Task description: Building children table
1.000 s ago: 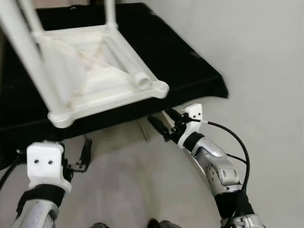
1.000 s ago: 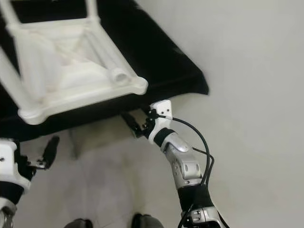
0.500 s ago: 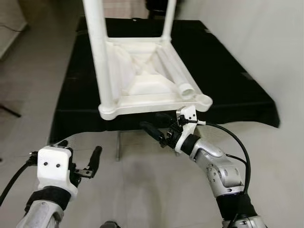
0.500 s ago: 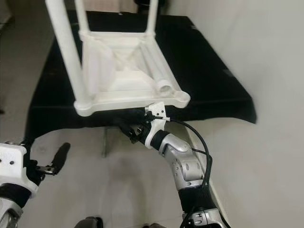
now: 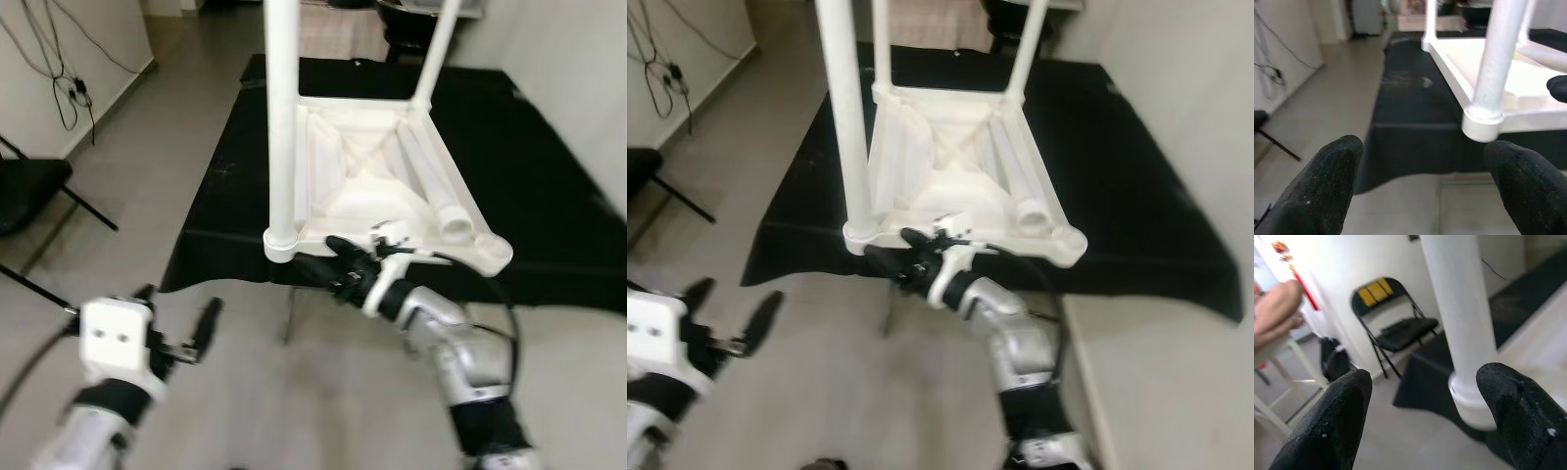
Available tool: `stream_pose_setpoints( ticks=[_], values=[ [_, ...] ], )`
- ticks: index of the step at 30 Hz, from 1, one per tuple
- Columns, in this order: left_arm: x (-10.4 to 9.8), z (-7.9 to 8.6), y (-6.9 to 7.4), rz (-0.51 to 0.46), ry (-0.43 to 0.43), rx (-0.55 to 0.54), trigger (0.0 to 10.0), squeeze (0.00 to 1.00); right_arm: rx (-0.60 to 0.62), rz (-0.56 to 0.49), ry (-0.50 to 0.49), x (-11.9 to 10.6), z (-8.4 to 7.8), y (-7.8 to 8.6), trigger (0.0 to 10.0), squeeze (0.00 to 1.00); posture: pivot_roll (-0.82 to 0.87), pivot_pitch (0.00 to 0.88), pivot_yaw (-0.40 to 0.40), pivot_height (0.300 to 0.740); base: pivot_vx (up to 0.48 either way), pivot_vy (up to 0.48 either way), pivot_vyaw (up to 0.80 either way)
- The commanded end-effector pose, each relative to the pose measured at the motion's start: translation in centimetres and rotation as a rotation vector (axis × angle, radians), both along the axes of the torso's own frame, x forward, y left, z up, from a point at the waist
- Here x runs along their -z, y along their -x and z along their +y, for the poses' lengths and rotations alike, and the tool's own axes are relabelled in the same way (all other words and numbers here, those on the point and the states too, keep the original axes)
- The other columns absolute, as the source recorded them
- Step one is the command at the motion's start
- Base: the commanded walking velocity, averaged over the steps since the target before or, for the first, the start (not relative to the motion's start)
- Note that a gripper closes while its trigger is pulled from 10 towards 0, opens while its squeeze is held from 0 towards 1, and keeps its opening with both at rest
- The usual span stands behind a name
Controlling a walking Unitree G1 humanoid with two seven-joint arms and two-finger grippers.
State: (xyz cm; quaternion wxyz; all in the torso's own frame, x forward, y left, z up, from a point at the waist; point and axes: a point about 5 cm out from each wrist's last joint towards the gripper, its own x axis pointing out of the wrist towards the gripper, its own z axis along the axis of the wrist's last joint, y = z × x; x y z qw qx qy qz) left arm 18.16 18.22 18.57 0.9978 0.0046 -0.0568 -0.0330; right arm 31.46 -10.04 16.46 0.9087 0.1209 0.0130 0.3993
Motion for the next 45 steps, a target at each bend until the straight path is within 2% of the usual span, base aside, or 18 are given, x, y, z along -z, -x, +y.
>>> stream_pose_setpoints(
  ticks=[1,5,15,25,31,34,39,41,42,44,45],
  values=[
    [0.2,-0.1,0.1,0.011,0.009,0.002,10.0,0.0,0.001,0.014,-0.022,0.0,-0.3,0.1,10.0,0.0,-0.1,0.079,-0.092,0.74,0.0,0.0,0.0],
    [0.2,0.0,0.1,0.012,0.007,-0.001,10.0,0.0,-0.012,0.009,-0.017,0.0,-0.3,0.2,10.0,0.0,-0.1,0.082,-0.093,0.74,0.0,0.0,0.0],
    [0.3,0.1,0.1,0.012,0.013,-0.001,10.0,0.0,-0.04,0.0,0.004,-0.1,-0.1,0.4,10.0,0.0,-0.1,0.084,-0.095,0.74,0.0,0.0,0.8],
    [0.2,0.2,0.1,0.008,0.031,0.012,10.0,0.0,-0.038,0.014,-0.006,-0.2,-0.1,0.4,10.0,0.0,-0.1,0.086,-0.093,0.74,0.0,0.0,0.0],
    [0.1,0.2,0.2,0.004,0.034,0.021,10.0,0.0,-0.134,-0.054,0.091,-0.5,0.3,1.1,10.0,0.0,-0.08,0.089,-0.091,0.74,0.256,0.0,0.35],
    [0.1,0.2,0.2,0.004,0.035,0.024,10.0,0.0,-0.165,-0.05,0.071,-0.6,0.3,1.3,10.0,0.0,-0.08,0.092,-0.095,0.74,0.257,0.0,0.27],
    [0.0,0.1,0.3,0.004,0.035,0.028,10.0,0.0,-0.197,-0.082,0.169,-0.8,0.1,1.2,10.0,0.0,-0.08,0.096,-0.096,0.74,0.259,0.0,0.0],
    [0.0,0.0,0.4,0.007,0.035,0.033,10.0,0.0,-0.267,-0.119,0.313,-0.6,-0.8,1.3,10.0,0.0,-0.07,0.101,-0.097,0.74,0.259,0.0,0.0],
    [0.0,0.0,0.4,0.007,0.035,0.033,10.0,0.0,-0.267,-0.119,0.313,-0.6,-0.8,1.3,10.0,0.0,-0.07,0.101,-0.097,0.74,0.259,0.0,0.0],
    [0.0,-0.1,0.4,0.01,0.037,0.042,10.0,0.0,-0.346,-0.136,0.457,-0.4,-2.1,1.6,10.0,0.0,-0.07,0.104,-0.099,0.74,0.253,0.0,0.0],
    [0.0,-0.1,0.4,0.01,0.037,0.042,10.0,0.0,-0.346,-0.136,0.457,-0.4,-2.1,1.6,10.0,0.0,-0.07,0.104,-0.099,0.74,0.247,0.0,0.0]
  ],
)
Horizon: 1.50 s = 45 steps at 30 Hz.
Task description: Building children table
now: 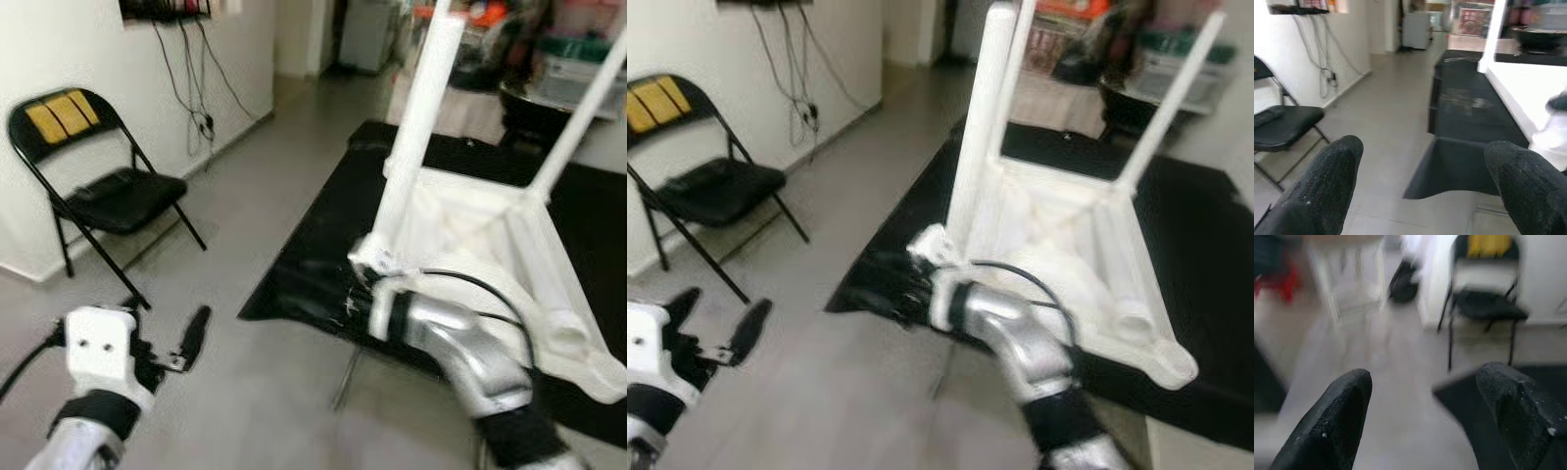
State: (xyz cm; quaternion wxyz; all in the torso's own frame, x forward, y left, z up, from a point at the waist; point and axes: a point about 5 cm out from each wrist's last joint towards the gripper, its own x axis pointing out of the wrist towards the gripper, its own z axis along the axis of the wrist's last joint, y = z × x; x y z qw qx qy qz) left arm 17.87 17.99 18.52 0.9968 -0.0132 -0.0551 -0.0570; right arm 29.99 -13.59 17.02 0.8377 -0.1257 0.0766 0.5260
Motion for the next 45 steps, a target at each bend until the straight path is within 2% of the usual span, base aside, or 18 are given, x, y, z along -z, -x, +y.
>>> stream_pose_setpoints(
  ticks=[1,2,5,7,11,18,19,20,21,23,25,27,29,31,33,37,42,45],
  values=[
    [0.0,-0.1,0.3,0.013,0.014,0.018,10.0,0.0,-0.107,0.019,0.137,0.1,-0.6,0.4,10.0,0.0,-0.07,0.106,-0.099,0.74,0.0,0.0,0.0],
    [0.0,-0.1,0.3,0.013,0.014,0.018,10.0,0.0,-0.107,0.019,0.137,0.1,-0.6,0.4,10.0,0.0,-0.07,0.106,-0.099,0.74,0.0,0.0,0.0],
    [0.0,-0.6,0.5,0.032,-0.005,0.084,10.0,0.0,-0.16,0.06,0.319,-0.2,-3.2,0.9,10.0,0.0,-0.07,0.109,-0.102,0.74,0.0,0.0,0.0],
    [0.1,-0.7,0.6,0.038,-0.016,0.104,10.0,0.0,-0.16,0.069,0.359,-0.4,-3.8,1.0,10.0,0.0,-0.07,0.109,-0.102,0.74,0.0,0.0,0.0],
    [0.1,-1.0,0.7,0.043,-0.021,0.131,10.0,0.0,-0.166,0.142,0.586,-0.5,-7.2,1.6,10.0,0.0,-0.07,0.106,-0.103,0.74,0.0,0.0,0.0],
    [0.1,-1.2,0.7,0.049,-0.022,0.154,10.0,0.0,-0.173,0.187,0.661,-0.6,-8.3,1.7,10.0,0.0,-0.07,0.105,-0.103,0.74,0.0,0.0,0.0],
    [0.1,-1.3,0.8,0.05,-0.026,0.161,10.0,0.0,-0.144,0.171,0.734,-0.4,-8.5,0.8,10.0,0.0,-0.06,0.107,-0.111,0.74,0.0,0.0,0.0],
    [0.1,-1.3,0.8,0.05,-0.026,0.161,10.0,0.0,-0.144,0.171,0.734,-0.4,-8.5,0.8,10.0,0.0,-0.06,0.107,-0.111,0.74,0.0,0.0,0.0],
    [0.1,-1.4,0.9,0.052,-0.029,0.167,10.0,0.0,-0.124,0.158,0.79,-0.3,-8.7,0.1,10.0,0.0,-0.06,0.107,-0.111,0.74,0.0,0.0,0.0],
    [0.1,-1.4,0.9,0.052,-0.029,0.167,10.0,0.0,-0.124,0.158,0.79,-0.3,-8.7,0.1,10.0,0.0,-0.06,0.107,-0.111,0.74,0.0,0.0,0.0],
    [0.0,-1.5,1.0,0.052,-0.032,0.17,10.0,0.0,-0.119,0.12,0.835,-0.4,-8.2,-0.8,10.0,0.0,-0.06,0.111,-0.114,0.74,0.0,0.0,0.0],
    [-0.1,-1.8,1.3,0.053,-0.036,0.175,10.0,0.0,-0.056,0.016,0.877,-0.9,-6.2,-3.3,10.0,0.0,-0.04,0.13,-0.122,0.74,0.0,0.0,0.0],
    [-0.2,-2.0,1.6,0.055,-0.036,0.174,10.0,0.0,-0.032,-0.053,0.912,-1.3,-4.6,-4.8,10.0,0.0,-0.03,0.14,-0.129,0.74,0.0,0.0,0.0],
    [-0.3,-2.0,1.7,0.056,-0.035,0.173,10.0,0.0,-0.039,-0.07,0.928,-1.4,-4.1,-5.2,10.0,0.0,-0.03,0.14,-0.129,0.74,0.0,0.0,0.0],
    [-0.5,-2.2,2.1,0.058,-0.03,0.17,10.0,0.0,-0.065,-0.115,0.941,-1.9,-2.7,-5.8,10.0,0.0,-0.02,0.175,-0.137,0.74,0.0,0.0,0.0],
    [-0.6,-2.3,2.3,0.058,-0.028,0.17,10.0,0.0,-0.074,-0.129,0.94,-2.1,-2.2,-6.0,10.0,0.0,-0.02,0.18,-0.138,0.74,0.0,0.0,0.0],
    [-0.9,-2.8,3.0,0.066,-0.014,0.173,10.0,0.0,-0.116,-0.214,0.883,-3.8,0.9,-7.3,10.0,0.0,-0.01,0.223,-0.153,0.74,0.0,0.0,0.0],
    [-0.9,-2.8,3.1,0.068,-0.013,0.173,10.0,0.0,-0.112,-0.227,0.875,-4.3,1.1,-7.7,10.0,0.0,-0.01,0.224,-0.154,0.74,0.0,0.0,0.0]
  ],
)
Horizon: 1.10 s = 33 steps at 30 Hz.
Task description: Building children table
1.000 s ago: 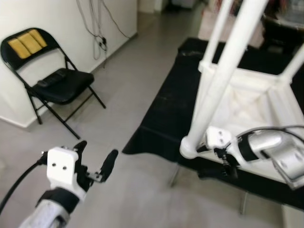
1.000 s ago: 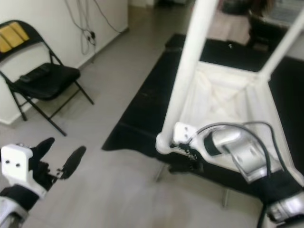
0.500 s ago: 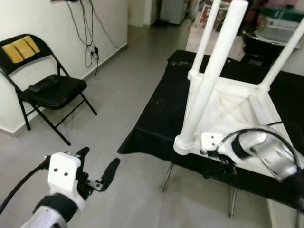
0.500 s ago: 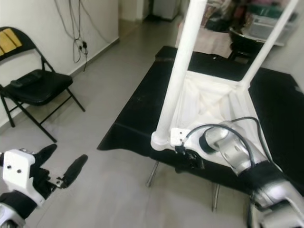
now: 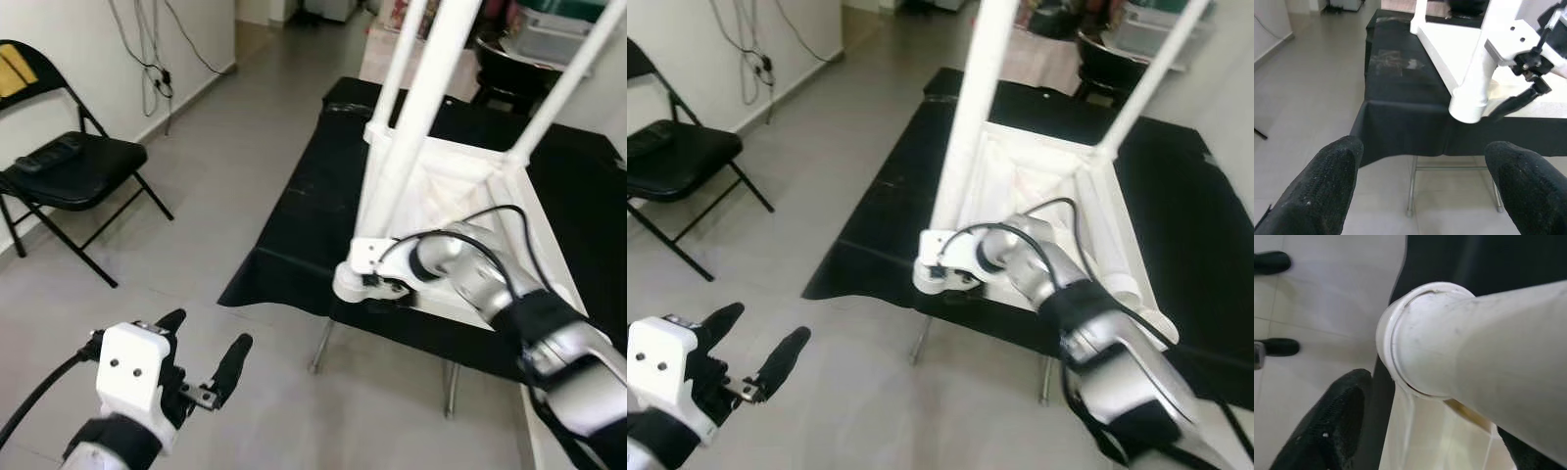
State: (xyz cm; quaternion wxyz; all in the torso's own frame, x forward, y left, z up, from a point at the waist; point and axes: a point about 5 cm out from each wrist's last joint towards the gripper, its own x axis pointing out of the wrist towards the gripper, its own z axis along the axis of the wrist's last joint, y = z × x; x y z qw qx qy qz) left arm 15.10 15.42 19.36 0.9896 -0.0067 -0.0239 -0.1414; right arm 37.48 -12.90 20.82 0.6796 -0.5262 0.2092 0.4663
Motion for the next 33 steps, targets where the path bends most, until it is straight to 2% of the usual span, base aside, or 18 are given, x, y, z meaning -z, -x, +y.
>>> stream_pose_setpoints(
  ticks=[1,2,3,5,7,8,11,15,18,20,21,25,33],
  values=[
    [-0.1,-0.3,0.5,0.013,0.015,0.002,10.0,0.0,-0.033,-0.02,-0.038,-1.3,0.3,-0.5,10.0,0.0,-0.02,0.231,-0.157,0.74,0.0,0.0,0.0],
    [-0.1,-0.3,0.5,0.013,0.015,0.002,10.0,0.0,-0.033,-0.02,-0.038,-1.3,0.3,-0.5,10.0,0.0,-0.02,0.231,-0.157,0.74,0.0,0.0,0.0],
    [-0.2,-0.4,0.6,0.014,0.018,0.001,10.0,0.0,-0.041,-0.028,-0.055,-2.4,-0.4,-0.8,10.0,0.0,-0.02,0.235,-0.16,0.74,0.0,0.0,0.0],
    [-0.2,-0.4,0.6,0.014,0.018,0.001,10.0,0.0,-0.041,-0.028,-0.055,-2.4,-0.4,-0.8,10.0,0.0,-0.02,0.235,-0.16,0.74,0.0,0.0,0.0],
    [-0.2,-0.4,0.7,0.018,0.022,0.0,10.0,0.0,-0.049,-0.002,-0.067,-4.0,-2.2,-0.8,10.0,0.0,-0.03,0.239,-0.16,0.74,0.0,0.0,0.0],
    [-0.2,-0.4,0.7,0.018,0.022,0.0,10.0,0.0,-0.049,-0.002,-0.067,-4.0,-2.2,-0.8,10.0,0.0,-0.03,0.239,-0.16,0.74,0.0,0.0,0.0],
    [-0.2,-0.3,0.6,0.022,0.022,0.0,10.0,0.0,-0.062,0.047,-0.011,-4.6,-4.3,-0.5,10.0,0.0,-0.04,0.235,-0.157,0.74,0.0,0.0,0.0],
    [-0.2,-0.3,0.6,0.022,0.02,0.0,10.0,0.0,-0.067,0.083,-0.005,-4.7,-5.2,-0.2,10.0,0.0,-0.04,0.232,-0.156,0.74,0.0,0.0,0.0],
    [-0.2,-0.3,0.6,0.022,0.018,0.0,10.0,0.0,-0.087,0.143,-0.01,-4.6,-5.9,0.3,10.0,0.0,-0.04,0.233,-0.156,0.74,0.0,0.0,0.0],
    [-0.2,-0.3,0.5,0.022,0.018,0.0,10.0,0.0,-0.121,0.22,-0.008,-4.5,-6.7,1.0,10.0,0.0,-0.04,0.232,-0.155,0.74,0.0,0.0,0.0],
    [-0.2,-0.3,0.5,0.022,0.018,0.0,10.0,0.0,-0.121,0.22,-0.008,-4.5,-6.7,1.0,10.0,0.0,-0.04,0.232,-0.155,0.74,0.0,0.0,0.0],
    [-0.3,-0.2,0.5,0.023,0.015,0.002,10.0,0.0,-0.127,0.284,0.08,-3.7,-8.2,1.5,10.0,0.0,-0.04,0.232,-0.153,0.74,0.0,0.0,0.0],
    [-0.3,-0.2,0.5,0.024,0.013,0.001,10.0,0.0,-0.154,0.366,0.068,-2.9,-8.5,2.2,10.0,0.0,-0.04,0.233,-0.154,0.74,0.0,0.0,0.0]
  ],
)
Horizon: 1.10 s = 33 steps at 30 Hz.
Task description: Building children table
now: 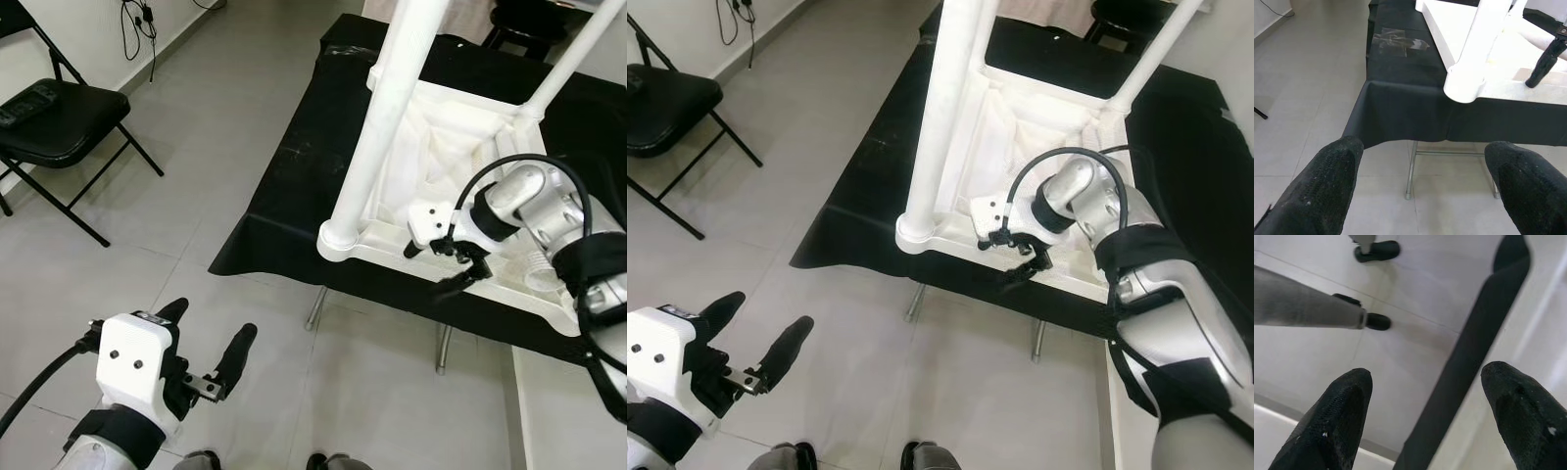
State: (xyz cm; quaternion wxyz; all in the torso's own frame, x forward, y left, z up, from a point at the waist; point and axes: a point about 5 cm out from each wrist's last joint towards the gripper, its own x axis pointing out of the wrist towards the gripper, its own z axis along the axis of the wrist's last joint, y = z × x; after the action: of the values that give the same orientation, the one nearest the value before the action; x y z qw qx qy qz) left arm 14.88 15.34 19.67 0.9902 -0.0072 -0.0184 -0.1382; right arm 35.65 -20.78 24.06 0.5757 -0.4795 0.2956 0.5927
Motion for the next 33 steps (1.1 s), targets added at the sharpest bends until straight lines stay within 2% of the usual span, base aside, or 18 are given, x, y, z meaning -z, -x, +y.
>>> stream_pose_setpoints(
  ticks=[1,9,13,17,18,26,30,33],
  values=[
    [0.0,-0.2,0.3,0.013,0.013,0.007,10.0,0.0,0.014,0.019,0.039,0.7,-0.9,0.3,10.0,0.0,-0.04,0.234,-0.153,0.74,0.0,0.0,0.0],
    [0.0,-0.2,0.4,0.015,0.011,0.008,10.0,0.0,0.023,0.027,0.141,2.1,-1.5,0.5,10.0,0.0,-0.04,0.233,-0.151,0.74,0.0,0.0,0.0],
    [0.0,-0.2,0.4,0.016,0.011,0.01,10.0,0.0,0.042,0.004,0.157,2.3,-1.4,0.3,10.0,0.0,-0.04,0.231,-0.15,0.74,0.0,0.0,0.0],
    [0.0,-0.2,0.4,0.018,0.009,0.012,10.0,0.0,0.155,-0.175,0.188,2.7,-0.4,-1.5,10.0,0.0,-0.03,0.226,-0.147,0.74,0.0,0.0,0.0],
    [0.0,-0.2,0.4,0.018,0.008,0.013,10.0,0.0,0.163,-0.211,0.163,2.5,0.4,-1.9,10.0,0.0,-0.03,0.224,-0.146,0.74,0.0,0.0,0.0],
    [0.0,-0.3,0.4,0.02,0.006,0.018,10.0,0.0,0.163,-0.347,0.116,1.3,2.3,-3.0,10.0,0.0,-0.03,0.22,-0.145,0.74,0.0,0.0,0.0],
    [0.0,-0.3,0.4,0.02,0.006,0.018,10.0,0.0,0.164,-0.368,0.104,1.1,2.7,-3.2,10.0,0.0,-0.03,0.22,-0.145,0.74,0.0,0.0,0.0],
    [0.0,-0.3,0.4,0.018,0.006,0.016,10.0,0.0,0.167,-0.414,0.084,0.9,3.7,-3.6,10.0,0.0,-0.02,0.222,-0.148,0.74,0.0,0.0,0.0]
  ],
)
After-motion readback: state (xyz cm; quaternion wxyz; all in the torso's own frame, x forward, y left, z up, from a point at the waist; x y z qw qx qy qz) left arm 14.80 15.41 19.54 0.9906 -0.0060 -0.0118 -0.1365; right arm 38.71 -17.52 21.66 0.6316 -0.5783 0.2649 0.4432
